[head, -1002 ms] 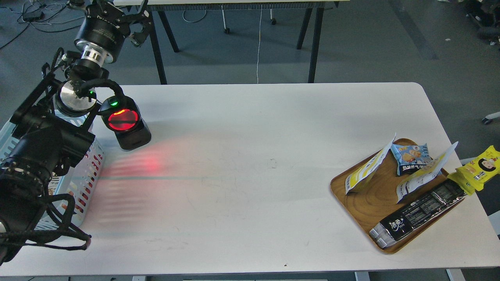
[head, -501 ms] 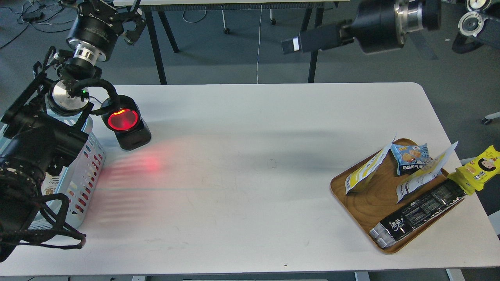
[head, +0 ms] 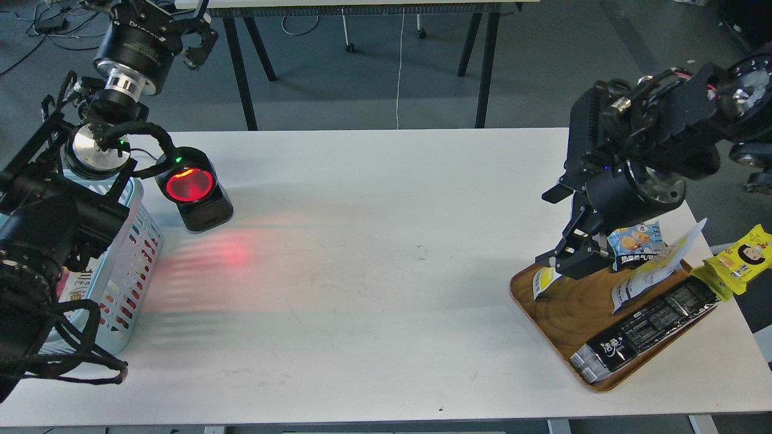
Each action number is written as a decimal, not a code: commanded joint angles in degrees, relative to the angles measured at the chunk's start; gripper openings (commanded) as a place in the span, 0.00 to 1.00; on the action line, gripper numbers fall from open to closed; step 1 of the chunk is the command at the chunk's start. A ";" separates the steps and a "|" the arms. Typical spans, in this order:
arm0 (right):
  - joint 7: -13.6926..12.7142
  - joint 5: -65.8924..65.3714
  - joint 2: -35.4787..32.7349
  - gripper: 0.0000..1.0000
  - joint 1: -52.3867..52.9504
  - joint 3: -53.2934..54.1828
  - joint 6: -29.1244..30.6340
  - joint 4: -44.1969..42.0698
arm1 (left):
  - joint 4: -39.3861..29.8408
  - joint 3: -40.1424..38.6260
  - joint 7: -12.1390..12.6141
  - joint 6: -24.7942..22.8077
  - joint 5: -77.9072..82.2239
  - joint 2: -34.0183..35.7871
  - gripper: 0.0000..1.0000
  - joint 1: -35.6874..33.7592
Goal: Scan snack and place in basket
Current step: 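Reach the right gripper to the tray and grasp the yellow snack bag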
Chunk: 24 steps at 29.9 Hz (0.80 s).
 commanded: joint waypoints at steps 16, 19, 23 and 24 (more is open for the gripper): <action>-0.01 -8.74 -0.25 0.80 -9.82 -6.00 -5.02 -11.52 | 0.30 0.09 0.07 0.01 0.08 0.36 0.99 0.66; -0.01 -8.74 0.63 0.73 -12.72 -3.45 -5.02 -13.11 | 0.30 0.09 0.15 0.01 0.16 0.36 1.00 0.66; -0.01 -8.74 0.54 0.63 -15.01 -1.95 -5.11 -13.55 | 0.39 0.09 0.24 0.01 0.16 0.45 1.00 0.57; -0.01 -8.74 0.63 0.59 -15.19 -1.77 -5.29 -14.07 | 0.48 0.09 0.24 0.01 0.25 0.45 0.99 0.57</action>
